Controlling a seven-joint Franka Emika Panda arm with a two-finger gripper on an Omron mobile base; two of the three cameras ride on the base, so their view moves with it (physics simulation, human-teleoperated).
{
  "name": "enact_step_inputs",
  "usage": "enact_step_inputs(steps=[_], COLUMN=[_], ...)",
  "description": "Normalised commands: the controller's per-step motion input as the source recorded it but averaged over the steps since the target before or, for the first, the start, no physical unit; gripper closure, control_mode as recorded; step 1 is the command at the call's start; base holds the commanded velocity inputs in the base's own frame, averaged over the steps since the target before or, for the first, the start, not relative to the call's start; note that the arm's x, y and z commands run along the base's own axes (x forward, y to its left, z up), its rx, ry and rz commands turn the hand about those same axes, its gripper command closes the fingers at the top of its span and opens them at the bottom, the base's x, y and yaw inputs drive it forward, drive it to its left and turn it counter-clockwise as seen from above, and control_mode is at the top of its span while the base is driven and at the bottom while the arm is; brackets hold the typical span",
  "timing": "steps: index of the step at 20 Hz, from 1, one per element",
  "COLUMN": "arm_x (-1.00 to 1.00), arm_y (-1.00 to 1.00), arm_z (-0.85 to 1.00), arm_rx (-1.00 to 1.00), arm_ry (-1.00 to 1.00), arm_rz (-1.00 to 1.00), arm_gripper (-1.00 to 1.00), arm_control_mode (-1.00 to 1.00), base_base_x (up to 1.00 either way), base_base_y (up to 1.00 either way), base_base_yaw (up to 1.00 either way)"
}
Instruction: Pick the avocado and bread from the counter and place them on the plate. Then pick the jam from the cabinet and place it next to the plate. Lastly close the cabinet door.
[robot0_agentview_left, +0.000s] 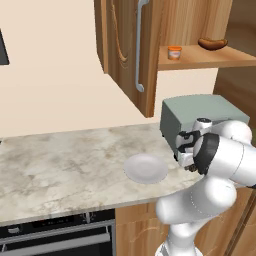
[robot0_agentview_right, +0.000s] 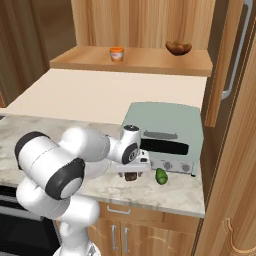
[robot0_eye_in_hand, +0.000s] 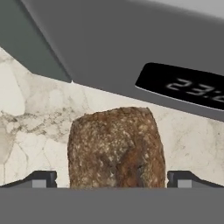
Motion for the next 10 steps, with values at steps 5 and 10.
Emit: enact_step_inputs(steps=[5, 10], arm_x=[0.05, 0.08], arm_y=[0.00, 0.00], arm_z=[-0.23, -0.21], arm_rx=[0.00, 0.00], arm_ry=[0.05, 0.07], arm_rz=[0.00, 0.00], arm_gripper=[-1.00, 1.00], arm_control_mode=[-1.00, -1.00], base_base_x=[0.00, 0.00], base_base_y=[0.00, 0.00], base_base_yaw=[0.00, 0.00])
